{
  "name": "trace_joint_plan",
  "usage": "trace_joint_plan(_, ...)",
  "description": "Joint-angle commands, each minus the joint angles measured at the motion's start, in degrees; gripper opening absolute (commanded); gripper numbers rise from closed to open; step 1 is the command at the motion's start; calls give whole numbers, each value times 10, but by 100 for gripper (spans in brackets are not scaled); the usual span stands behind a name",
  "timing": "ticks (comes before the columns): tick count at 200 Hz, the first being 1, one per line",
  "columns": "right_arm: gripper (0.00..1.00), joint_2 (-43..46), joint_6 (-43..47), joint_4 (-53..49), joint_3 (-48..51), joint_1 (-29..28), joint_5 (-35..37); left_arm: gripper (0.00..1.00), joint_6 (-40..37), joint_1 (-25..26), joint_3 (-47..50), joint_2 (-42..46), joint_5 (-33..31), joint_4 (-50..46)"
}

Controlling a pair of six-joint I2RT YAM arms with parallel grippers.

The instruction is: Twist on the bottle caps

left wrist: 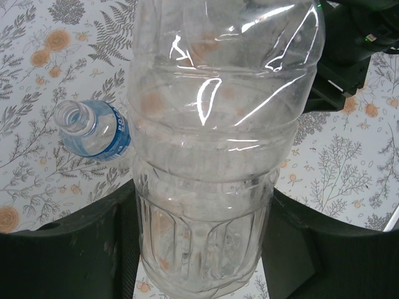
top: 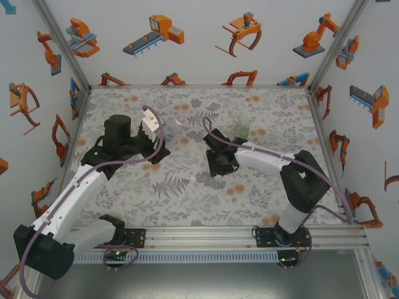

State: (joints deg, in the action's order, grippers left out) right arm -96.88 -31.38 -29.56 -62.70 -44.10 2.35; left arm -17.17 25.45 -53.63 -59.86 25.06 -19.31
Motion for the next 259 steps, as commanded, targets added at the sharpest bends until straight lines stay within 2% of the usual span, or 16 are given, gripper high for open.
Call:
trace_joint_plan(1, 43, 11, 5, -13, -13, 1, -6, 1, 0, -2, -15, 1, 3, -4)
trace_joint_plan(216, 43, -35, -11, 12, 17, 1, -13, 1, 0, -2, -15, 2, 1, -6)
trace_joint_plan(259, 36, -39, -24, 38, 33, 1, -24, 1, -1, -2, -15, 2, 1, -6)
